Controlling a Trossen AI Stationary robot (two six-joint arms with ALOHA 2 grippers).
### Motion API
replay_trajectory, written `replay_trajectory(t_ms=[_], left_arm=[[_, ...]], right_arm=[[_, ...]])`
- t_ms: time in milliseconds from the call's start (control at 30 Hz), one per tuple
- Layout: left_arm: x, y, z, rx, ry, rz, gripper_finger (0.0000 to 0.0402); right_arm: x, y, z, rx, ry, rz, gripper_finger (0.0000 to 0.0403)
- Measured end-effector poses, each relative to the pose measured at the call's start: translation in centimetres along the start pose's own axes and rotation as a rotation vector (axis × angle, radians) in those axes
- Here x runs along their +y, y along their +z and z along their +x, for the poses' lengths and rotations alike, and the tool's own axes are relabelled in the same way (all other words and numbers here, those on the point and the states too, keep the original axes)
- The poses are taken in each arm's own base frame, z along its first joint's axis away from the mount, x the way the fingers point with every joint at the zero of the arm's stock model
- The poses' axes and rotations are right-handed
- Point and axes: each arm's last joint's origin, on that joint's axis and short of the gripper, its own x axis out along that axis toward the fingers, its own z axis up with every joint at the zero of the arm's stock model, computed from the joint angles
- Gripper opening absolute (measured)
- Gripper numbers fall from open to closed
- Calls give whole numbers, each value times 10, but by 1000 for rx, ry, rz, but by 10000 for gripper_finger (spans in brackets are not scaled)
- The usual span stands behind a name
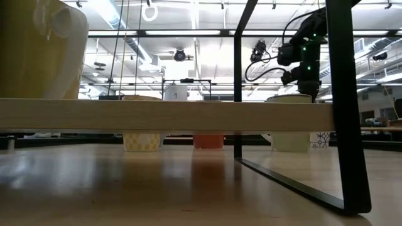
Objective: Place coffee mugs
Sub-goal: Put the blue patterned mug on the shelf
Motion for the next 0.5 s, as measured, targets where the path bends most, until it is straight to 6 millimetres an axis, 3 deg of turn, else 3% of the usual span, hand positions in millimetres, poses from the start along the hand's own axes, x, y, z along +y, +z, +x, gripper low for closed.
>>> replay_trajectory(t_ms=[500], left_arm=[[0, 0, 0, 0, 0, 0, 142]], right_arm=[[3, -3, 6, -6, 52, -60, 141]])
